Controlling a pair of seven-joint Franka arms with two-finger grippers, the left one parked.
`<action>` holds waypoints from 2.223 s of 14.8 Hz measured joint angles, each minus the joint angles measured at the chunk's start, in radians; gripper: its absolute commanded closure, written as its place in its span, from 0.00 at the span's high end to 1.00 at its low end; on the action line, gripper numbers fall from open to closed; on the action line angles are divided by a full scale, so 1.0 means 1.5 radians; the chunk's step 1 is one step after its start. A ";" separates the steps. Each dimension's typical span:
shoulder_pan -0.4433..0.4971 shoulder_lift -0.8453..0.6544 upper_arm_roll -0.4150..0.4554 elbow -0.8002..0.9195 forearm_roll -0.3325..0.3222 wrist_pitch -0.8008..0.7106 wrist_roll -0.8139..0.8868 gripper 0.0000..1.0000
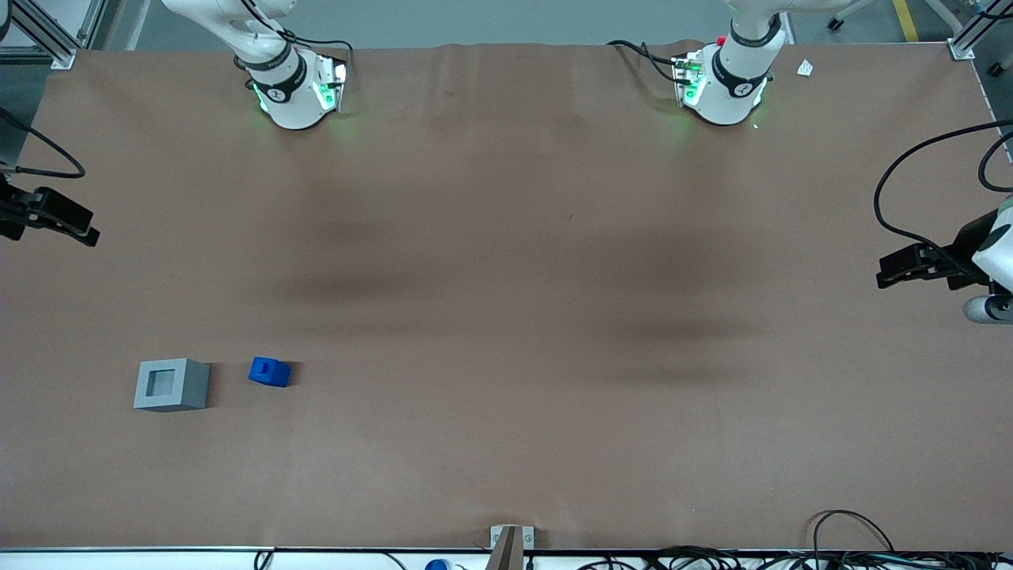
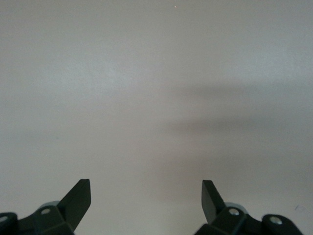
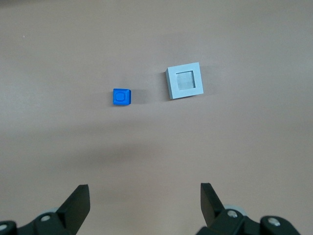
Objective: Insert blue part into gray base with right arm
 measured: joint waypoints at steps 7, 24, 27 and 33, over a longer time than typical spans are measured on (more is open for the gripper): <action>0.000 0.000 0.000 0.000 -0.003 0.000 0.000 1.00; -0.002 0.003 -0.007 0.000 -0.016 -0.014 -0.002 1.00; -0.002 0.006 -0.006 -0.002 -0.015 -0.006 -0.002 1.00; -0.001 0.042 -0.006 -0.133 -0.014 0.154 0.022 1.00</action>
